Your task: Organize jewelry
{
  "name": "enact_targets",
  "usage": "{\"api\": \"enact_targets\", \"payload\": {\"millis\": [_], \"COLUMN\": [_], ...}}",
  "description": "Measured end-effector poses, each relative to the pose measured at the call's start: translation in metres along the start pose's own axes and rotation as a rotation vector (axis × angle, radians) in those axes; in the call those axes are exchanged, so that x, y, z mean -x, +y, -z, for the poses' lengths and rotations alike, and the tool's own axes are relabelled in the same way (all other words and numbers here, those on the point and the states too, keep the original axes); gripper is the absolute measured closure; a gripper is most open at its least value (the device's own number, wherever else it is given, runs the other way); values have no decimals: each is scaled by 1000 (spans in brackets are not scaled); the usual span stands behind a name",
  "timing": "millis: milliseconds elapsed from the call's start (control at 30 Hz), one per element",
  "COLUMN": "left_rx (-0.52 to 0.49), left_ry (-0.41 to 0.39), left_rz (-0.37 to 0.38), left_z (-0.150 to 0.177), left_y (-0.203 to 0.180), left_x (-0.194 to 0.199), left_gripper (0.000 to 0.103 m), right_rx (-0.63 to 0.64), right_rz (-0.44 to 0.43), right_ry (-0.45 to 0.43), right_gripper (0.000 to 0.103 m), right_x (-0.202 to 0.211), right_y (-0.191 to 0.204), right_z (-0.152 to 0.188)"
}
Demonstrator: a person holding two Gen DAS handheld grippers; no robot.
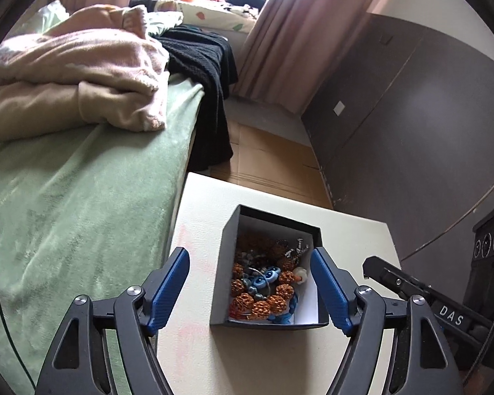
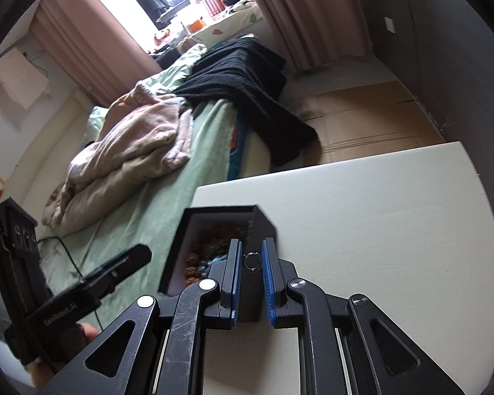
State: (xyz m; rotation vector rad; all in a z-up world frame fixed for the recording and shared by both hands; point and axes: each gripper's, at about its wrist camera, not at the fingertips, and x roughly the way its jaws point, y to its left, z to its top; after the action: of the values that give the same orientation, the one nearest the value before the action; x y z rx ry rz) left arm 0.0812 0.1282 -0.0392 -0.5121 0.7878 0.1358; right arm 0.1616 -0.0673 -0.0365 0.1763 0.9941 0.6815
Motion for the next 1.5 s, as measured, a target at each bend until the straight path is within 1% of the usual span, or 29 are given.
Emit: {"api": "enact_targets", "payload": {"millis": [33,100,167,233,267,333,400,433,500,567,600,633,700,767,833,867,900,967,1000,1100,1167,1233,1300,1400,1500], "left_rx": [27,49,61,98,115,117,106,99,102,109,106,100,86,72,62,56,41,10,-1,-50,-90,-126,-143,-159,-190], "left_ry": [0,-5,-31,-47,-44,-36,-32,-33,-30,-29,-32,-33,-33,-30,-30,-33,-41,-57,-62,-75,-81,-90,-94,-98,-100], "left_rz": [12,21,12,-2,5,20,12,4,14,19,17,12,12,29,52,59,66,66,64,65,59,45,45,51,40], "left_z": [-2,-7,-9,-8,-8,-8,-8,-8,-7,-6,-5,-5,-2,1,4,5,7,10,11,18,23,27,30,35,39], "left_y": [7,15,24,33,35,36,34,33,34,35,35,34,30,25,19,16,12,2,-1,-16,-26,-36,-41,-47,-54], "left_x": [0,3,9,11,10,9,10,10,12,14,16,17,19,22,26,29,33,40,42,49,53,57,61,66,70], "left_gripper": [27,27,26,21,21,21,21,21,21,21,21,21,21,21,21,21,21,20,18,15,14,13,12,12,12], "right_rx": [8,38,64,74,73,74,86,92,88,82,81,79,66,46,24,12,-5,-48,-67,-67,-64,-54,-38,-32,-47], "right_rz": [-2,15,26,48,48,57,80,83,84,79,75,74,64,46,53,58,58,27,15,45,44,58,84,112,127], "right_ry": [-6,-17,-30,-34,-40,-50,-54,-48,-30,-1,4,1,-10,-18,-44,-56,-64,-62,-63,-78,-91,-115,-133,-143,-148], "right_gripper": [89,89,89,89,89,89,89,89,88,80,72,67,66,62,46,44,42,42,42,42,38,26,22,22,22], "right_x": [-2,-2,-2,-2,-1,-1,-3,-6,-12,-17,-17,-15,-8,1,14,20,26,37,43,62,74,88,99,110,121], "right_y": [5,13,21,24,25,25,27,27,26,25,25,23,19,14,7,4,0,-8,-12,-16,-16,-16,-16,-20,-26], "right_z": [0,2,2,4,4,3,4,5,5,7,7,8,8,7,8,8,10,12,13,17,20,24,27,32,41]}}
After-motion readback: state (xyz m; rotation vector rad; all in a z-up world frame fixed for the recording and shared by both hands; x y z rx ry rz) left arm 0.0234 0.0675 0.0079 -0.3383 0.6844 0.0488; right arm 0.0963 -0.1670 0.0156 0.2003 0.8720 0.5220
